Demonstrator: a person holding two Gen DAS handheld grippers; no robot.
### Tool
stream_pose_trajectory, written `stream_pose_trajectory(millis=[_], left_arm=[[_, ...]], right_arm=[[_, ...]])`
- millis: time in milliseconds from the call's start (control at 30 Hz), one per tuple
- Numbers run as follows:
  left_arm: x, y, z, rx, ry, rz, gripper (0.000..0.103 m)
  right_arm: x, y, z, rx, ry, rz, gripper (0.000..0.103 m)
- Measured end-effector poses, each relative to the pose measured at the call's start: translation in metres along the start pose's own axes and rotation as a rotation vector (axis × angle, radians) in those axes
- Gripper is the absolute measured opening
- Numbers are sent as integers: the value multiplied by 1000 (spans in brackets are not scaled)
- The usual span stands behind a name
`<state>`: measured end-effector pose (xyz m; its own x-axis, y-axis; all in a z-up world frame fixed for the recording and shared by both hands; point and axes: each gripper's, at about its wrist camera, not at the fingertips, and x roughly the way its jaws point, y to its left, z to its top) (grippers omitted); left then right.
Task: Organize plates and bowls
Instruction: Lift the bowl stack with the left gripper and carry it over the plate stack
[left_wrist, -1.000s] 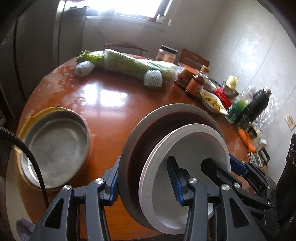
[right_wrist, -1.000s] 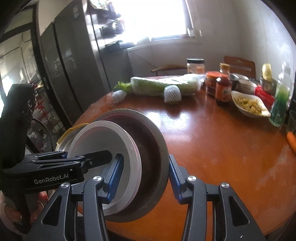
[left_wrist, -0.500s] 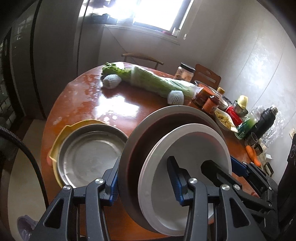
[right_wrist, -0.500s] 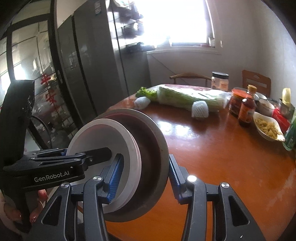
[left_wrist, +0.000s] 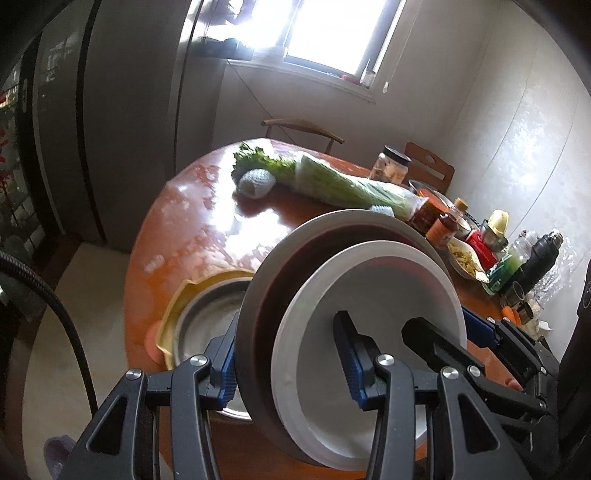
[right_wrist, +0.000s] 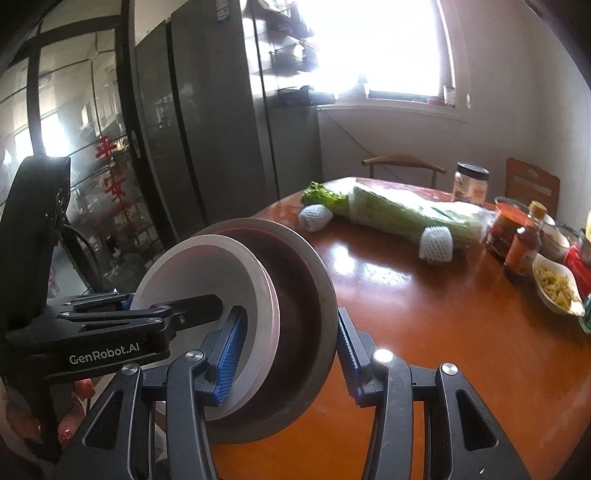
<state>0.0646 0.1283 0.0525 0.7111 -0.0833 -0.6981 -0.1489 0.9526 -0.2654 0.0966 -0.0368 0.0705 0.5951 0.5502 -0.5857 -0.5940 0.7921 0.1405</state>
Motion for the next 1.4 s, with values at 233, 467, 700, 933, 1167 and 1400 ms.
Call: stream_pose_trajectory(millis=[233, 467, 700, 933, 1167, 1400], left_arm=[[-3, 16, 8, -5, -10, 19, 47], [8, 40, 4, -39, 15, 34, 47], [26, 58, -2, -66, 49, 36, 47], [40, 66, -7, -73, 76, 42, 47], [46, 68, -9, -76, 80, 43, 47], [49, 70, -11, -77, 79, 56, 47]], right_arm=[[13, 14, 15, -19, -7, 13, 49], [35, 28, 14, -35, 27, 33, 49], [59, 36, 8, -39, 65, 45, 49], [75, 35, -1, -32, 99, 45, 49], [82, 37, -5, -31, 116, 46, 49], [89, 37, -9, -31, 129, 49, 49]])
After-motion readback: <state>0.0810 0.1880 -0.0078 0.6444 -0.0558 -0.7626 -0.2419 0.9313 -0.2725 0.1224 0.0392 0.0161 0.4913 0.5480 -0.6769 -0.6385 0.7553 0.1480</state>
